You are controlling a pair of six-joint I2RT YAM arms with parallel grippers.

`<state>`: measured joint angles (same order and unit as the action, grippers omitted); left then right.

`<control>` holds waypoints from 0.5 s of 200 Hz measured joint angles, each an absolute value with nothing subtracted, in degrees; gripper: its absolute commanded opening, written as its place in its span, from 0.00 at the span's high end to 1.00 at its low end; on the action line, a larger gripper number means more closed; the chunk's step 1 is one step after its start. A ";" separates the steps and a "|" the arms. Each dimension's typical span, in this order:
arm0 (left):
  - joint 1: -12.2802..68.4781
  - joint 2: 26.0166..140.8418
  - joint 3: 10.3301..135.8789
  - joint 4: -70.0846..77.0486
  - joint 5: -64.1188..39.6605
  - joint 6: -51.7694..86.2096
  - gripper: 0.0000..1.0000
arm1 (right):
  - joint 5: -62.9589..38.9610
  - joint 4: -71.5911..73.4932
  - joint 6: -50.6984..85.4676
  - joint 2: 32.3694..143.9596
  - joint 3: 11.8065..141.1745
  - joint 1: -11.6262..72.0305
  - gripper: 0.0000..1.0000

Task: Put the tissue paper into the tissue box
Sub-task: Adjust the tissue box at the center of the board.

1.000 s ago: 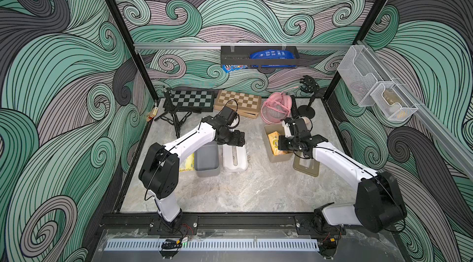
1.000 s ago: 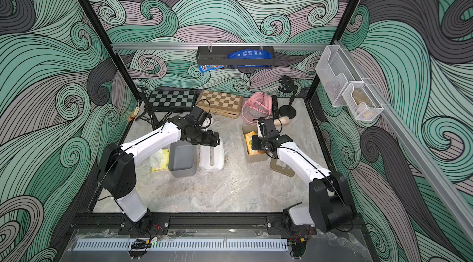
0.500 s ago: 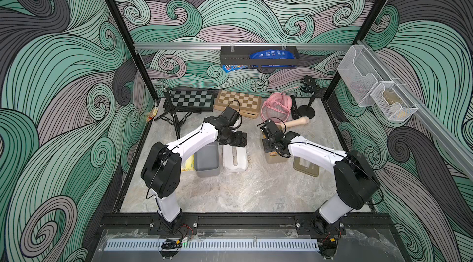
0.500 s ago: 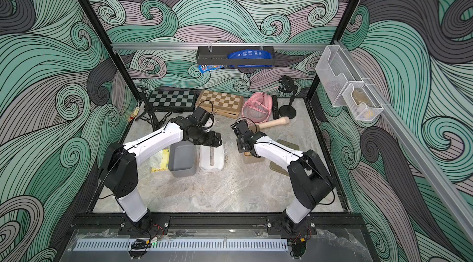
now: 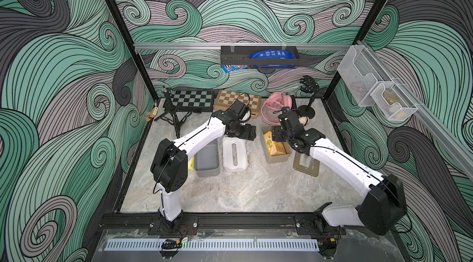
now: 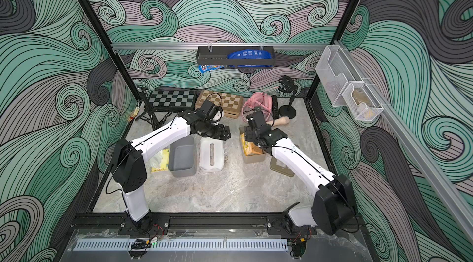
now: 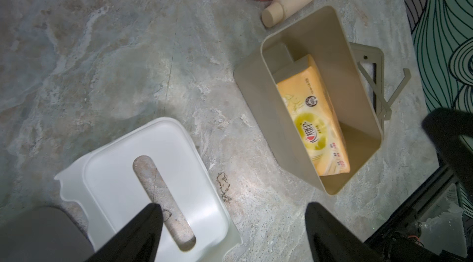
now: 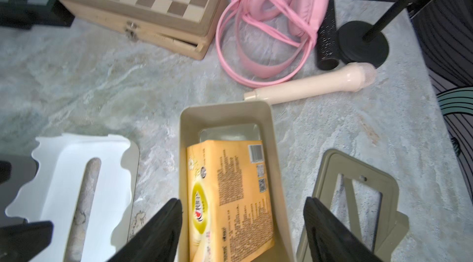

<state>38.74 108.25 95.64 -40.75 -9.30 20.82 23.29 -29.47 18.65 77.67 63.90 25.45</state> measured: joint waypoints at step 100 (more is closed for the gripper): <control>50.30 122.08 118.50 -48.51 -6.33 17.10 0.13 | 0.67 -24.12 17.34 83.68 54.13 5.28 0.47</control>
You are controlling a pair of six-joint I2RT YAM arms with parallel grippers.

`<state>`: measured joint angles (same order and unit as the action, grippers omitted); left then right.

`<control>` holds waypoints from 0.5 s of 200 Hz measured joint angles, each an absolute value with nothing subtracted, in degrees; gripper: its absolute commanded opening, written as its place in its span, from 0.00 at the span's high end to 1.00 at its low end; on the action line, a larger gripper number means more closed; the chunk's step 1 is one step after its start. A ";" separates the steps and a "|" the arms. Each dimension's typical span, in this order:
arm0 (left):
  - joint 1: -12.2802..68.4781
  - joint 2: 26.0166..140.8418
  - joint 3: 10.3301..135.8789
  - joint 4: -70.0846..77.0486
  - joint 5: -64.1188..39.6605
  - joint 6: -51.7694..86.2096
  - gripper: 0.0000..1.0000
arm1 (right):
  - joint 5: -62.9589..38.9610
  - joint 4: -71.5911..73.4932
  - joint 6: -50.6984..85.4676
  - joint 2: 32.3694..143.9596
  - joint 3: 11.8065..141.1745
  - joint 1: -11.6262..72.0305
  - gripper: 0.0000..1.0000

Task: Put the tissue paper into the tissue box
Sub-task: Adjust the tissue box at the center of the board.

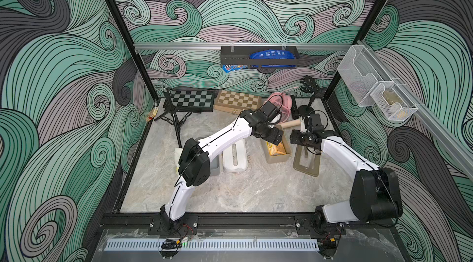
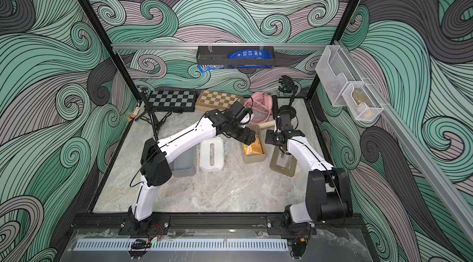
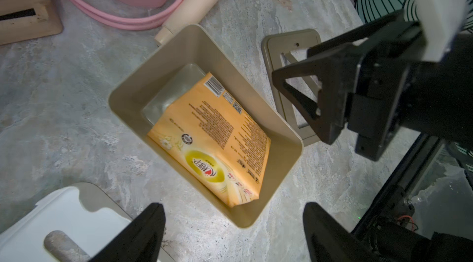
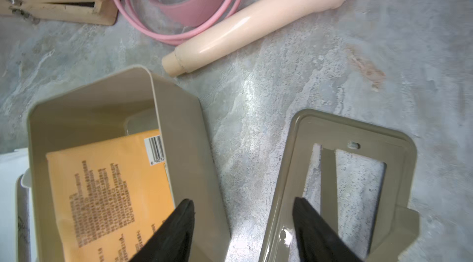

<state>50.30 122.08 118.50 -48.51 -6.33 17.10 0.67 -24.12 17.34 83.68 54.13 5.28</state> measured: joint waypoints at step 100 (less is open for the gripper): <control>50.70 125.71 118.50 -50.35 -2.04 18.20 0.17 | -11.31 -17.28 24.91 77.71 41.98 8.12 0.65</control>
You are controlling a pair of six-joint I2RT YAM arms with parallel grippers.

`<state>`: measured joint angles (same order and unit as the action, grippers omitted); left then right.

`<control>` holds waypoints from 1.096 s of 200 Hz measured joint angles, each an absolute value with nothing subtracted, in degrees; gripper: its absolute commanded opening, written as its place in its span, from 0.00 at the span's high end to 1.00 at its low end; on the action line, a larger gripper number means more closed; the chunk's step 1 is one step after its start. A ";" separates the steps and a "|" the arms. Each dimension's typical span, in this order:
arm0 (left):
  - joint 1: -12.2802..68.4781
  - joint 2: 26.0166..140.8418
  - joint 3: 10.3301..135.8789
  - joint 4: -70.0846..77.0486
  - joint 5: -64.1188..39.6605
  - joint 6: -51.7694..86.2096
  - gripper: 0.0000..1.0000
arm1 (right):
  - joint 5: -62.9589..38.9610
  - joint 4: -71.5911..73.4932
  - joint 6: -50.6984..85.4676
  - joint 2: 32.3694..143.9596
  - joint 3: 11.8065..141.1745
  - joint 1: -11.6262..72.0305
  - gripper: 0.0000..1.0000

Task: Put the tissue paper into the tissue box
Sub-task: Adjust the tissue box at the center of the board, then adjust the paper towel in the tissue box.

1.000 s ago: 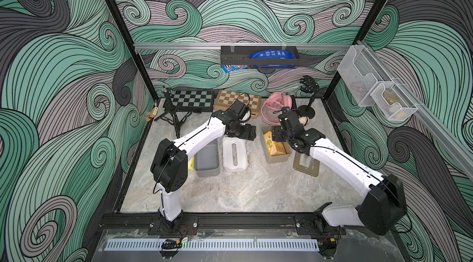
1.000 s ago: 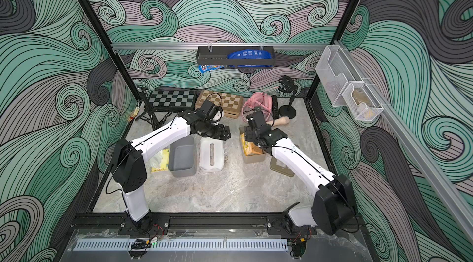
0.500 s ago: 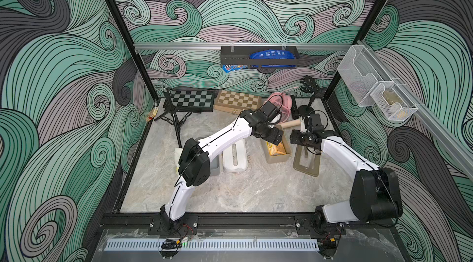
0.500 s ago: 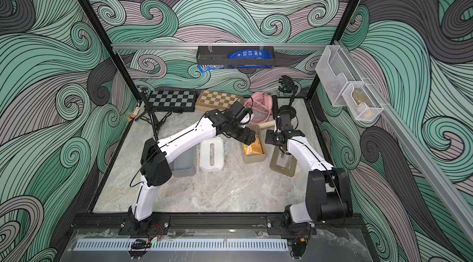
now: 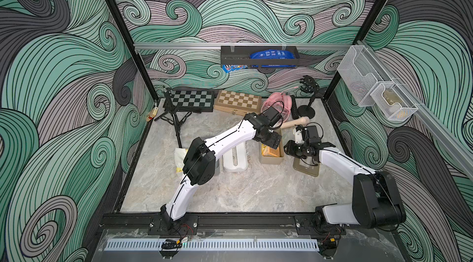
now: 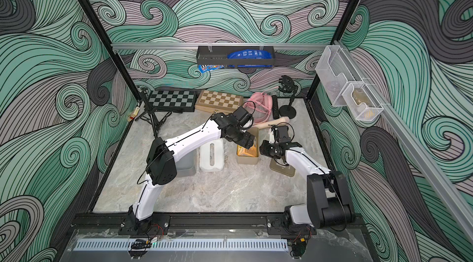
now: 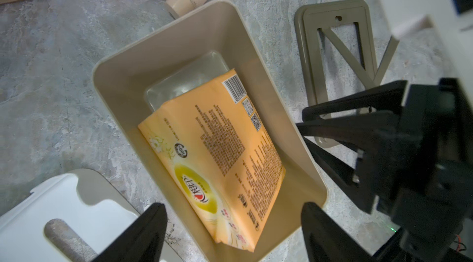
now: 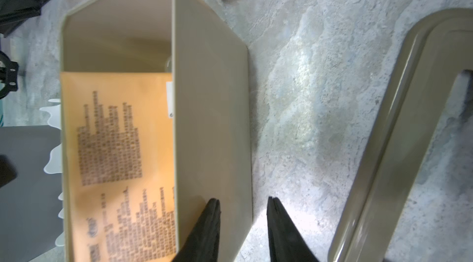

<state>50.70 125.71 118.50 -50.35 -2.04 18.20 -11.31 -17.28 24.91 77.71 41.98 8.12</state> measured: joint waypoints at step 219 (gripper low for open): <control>51.20 130.96 122.10 -51.88 6.92 16.12 1.00 | -10.63 -16.01 26.81 72.36 41.65 7.66 0.60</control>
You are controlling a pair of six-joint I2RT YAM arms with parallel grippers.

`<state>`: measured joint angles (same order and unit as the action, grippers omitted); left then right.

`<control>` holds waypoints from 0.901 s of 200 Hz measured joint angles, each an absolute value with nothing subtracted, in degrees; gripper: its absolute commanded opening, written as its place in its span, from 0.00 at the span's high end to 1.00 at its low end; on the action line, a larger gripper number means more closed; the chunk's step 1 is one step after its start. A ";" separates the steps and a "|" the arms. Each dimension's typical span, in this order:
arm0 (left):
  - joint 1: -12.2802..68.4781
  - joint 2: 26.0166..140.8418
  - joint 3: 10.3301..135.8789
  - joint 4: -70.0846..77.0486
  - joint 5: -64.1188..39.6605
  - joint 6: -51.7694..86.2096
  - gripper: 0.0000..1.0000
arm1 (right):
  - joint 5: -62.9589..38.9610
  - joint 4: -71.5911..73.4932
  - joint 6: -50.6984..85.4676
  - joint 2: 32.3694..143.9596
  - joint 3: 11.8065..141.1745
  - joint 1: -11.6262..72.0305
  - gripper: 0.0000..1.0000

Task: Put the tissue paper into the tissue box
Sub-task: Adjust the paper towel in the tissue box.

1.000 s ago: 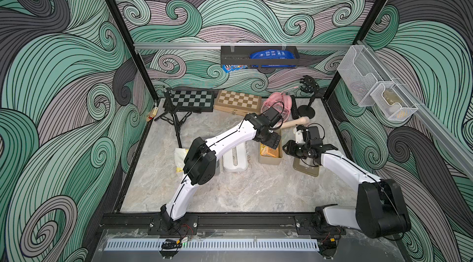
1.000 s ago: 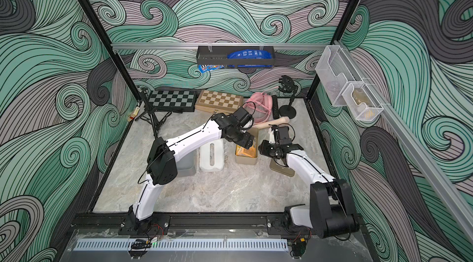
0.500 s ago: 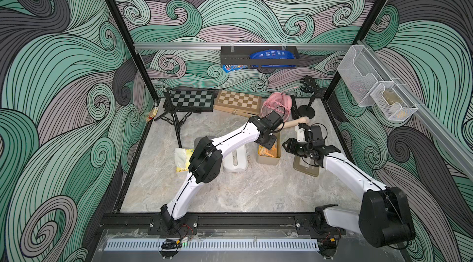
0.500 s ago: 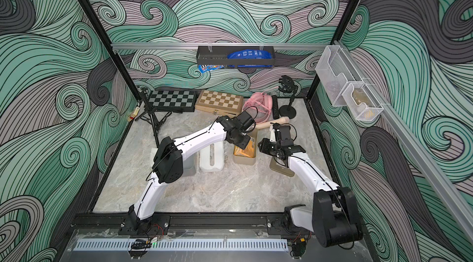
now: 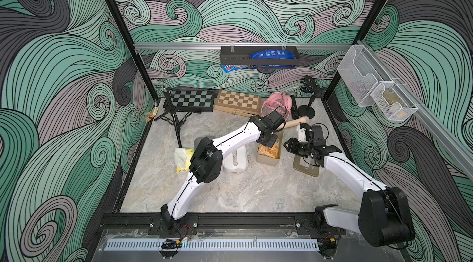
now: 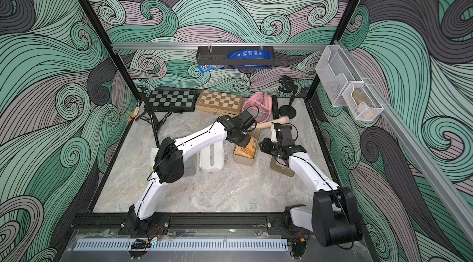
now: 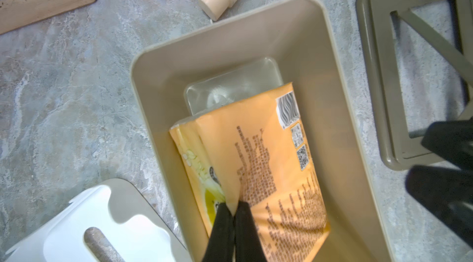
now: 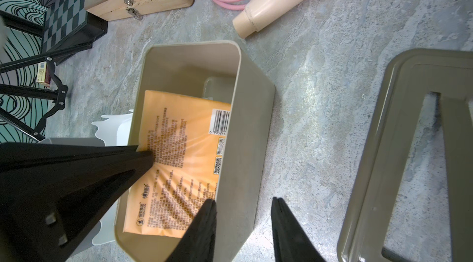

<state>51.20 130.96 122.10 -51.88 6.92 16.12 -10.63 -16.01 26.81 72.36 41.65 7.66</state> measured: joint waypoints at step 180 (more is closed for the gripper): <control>42.04 119.77 97.62 -30.83 -22.37 19.88 1.00 | -10.35 -16.49 25.93 72.40 42.68 6.76 0.60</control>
<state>42.04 119.77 97.62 -30.83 -22.37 19.88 -10.35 -16.49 25.93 72.40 42.68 6.76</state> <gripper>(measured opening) 0.040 0.396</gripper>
